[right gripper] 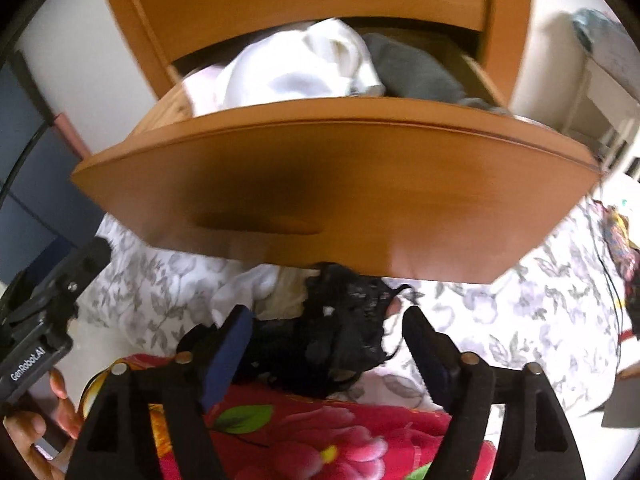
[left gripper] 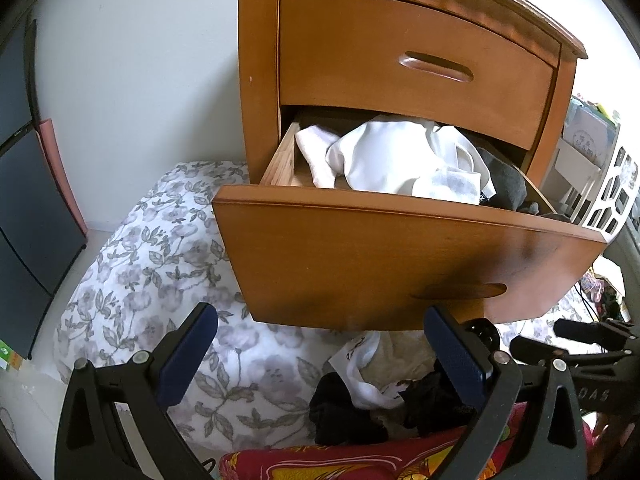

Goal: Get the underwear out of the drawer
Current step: 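Lower the dark grey garment onto the clothes pile and open the right tool, then reach the left tool into the open drawer toward a white sock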

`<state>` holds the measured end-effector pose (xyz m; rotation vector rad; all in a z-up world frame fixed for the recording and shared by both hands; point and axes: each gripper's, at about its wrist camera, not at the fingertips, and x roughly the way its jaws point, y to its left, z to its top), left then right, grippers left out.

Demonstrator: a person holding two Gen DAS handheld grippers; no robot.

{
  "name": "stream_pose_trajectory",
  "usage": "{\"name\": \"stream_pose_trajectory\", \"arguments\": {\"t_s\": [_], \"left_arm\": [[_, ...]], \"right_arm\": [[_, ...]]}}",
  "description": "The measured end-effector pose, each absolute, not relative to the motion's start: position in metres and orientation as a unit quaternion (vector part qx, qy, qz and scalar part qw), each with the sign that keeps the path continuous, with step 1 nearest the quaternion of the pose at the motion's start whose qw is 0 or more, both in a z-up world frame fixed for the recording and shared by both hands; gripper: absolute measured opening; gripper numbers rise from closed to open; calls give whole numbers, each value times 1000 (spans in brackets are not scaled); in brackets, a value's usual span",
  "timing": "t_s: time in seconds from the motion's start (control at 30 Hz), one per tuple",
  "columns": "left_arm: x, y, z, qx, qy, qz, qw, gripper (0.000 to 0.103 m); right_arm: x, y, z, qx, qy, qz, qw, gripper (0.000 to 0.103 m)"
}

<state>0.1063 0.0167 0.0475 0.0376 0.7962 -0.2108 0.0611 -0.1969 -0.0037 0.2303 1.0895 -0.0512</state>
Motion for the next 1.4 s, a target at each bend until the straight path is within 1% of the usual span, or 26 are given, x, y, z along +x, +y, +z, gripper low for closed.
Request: {"name": "stream_pose_trajectory", "arguments": {"t_s": [0.17,0.27,0.43,0.6,0.83,0.97,1.17,1.27,1.4], "left_arm": [[106,15,48,23,386,-100,917,103],[105,14,48,25,383,-99,918,103],[104,16,51,23,378,-105,920,103],[100,15,57,18,362,-132,923,103],[102,5,71,20,359,-184,915,103],[111,-4,90,22,353,-216,910,103],[133,-26,130,63,333,-256,905,103],[155,-35,143,74,350,-237,903,103],[199,-52,144,64,430,-221,873,103]], "right_arm": [[58,-203,1,106,491,-43,864,92],[56,-203,7,100,471,-50,875,103],[52,-206,20,98,441,-67,890,103],[50,-207,17,102,436,-71,892,103],[46,-205,17,93,427,-85,896,103],[42,-210,19,105,416,-91,899,103],[36,-218,22,125,398,-101,903,103],[32,-221,24,132,389,-104,906,103],[32,-224,22,143,389,-98,905,103]]}}
